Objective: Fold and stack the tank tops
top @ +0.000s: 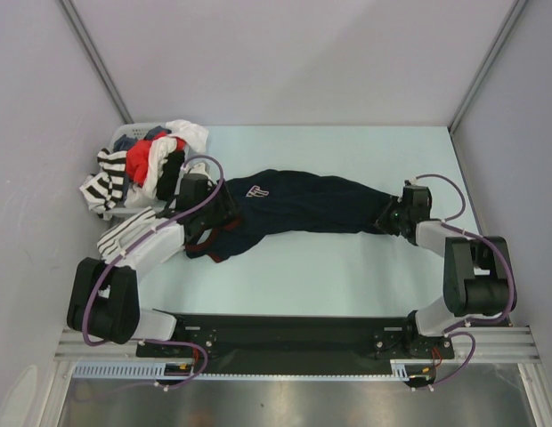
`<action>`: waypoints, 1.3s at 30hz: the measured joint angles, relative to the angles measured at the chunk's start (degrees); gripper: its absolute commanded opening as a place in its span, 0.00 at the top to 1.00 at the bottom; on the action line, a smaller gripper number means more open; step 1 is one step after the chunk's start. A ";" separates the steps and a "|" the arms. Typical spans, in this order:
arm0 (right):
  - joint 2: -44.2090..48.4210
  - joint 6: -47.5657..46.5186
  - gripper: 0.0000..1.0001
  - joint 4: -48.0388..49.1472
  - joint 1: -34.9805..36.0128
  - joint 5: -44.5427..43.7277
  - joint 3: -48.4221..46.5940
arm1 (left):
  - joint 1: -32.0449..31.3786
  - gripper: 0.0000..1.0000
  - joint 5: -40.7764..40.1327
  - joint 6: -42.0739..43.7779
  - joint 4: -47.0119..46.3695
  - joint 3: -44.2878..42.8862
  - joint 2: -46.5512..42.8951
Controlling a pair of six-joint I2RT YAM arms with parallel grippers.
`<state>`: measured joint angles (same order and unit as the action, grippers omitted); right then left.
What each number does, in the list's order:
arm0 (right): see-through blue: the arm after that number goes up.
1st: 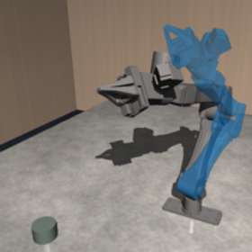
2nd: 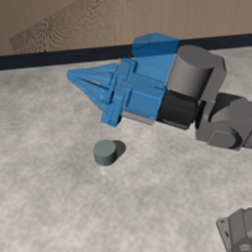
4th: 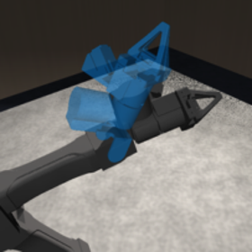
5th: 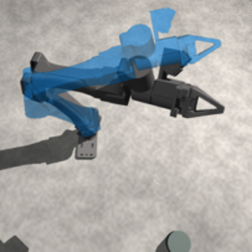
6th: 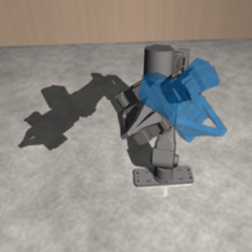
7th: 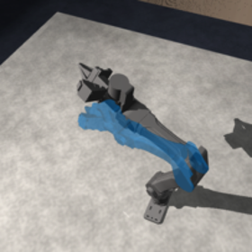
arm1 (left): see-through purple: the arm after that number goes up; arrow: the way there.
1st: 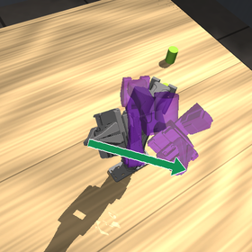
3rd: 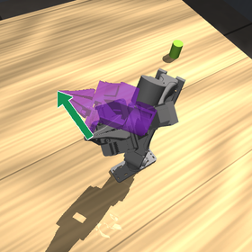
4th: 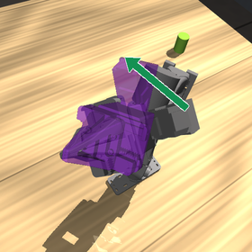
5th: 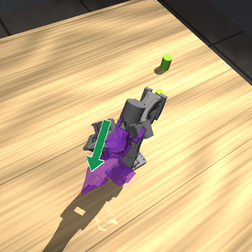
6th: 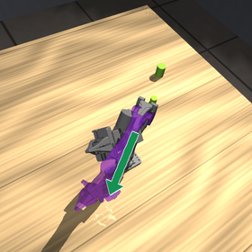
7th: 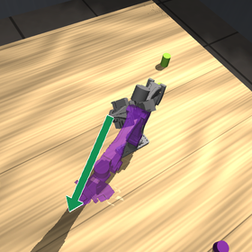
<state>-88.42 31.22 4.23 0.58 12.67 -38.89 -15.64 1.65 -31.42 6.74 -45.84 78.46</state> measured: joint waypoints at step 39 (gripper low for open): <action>15.06 -1.25 1.00 -7.96 -2.38 -4.37 0.46 | -1.95 1.00 1.73 0.92 1.90 -4.59 0.44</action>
<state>-73.36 29.98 -3.73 -1.80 8.29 -38.44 -17.58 3.38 -30.50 8.64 -50.43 78.89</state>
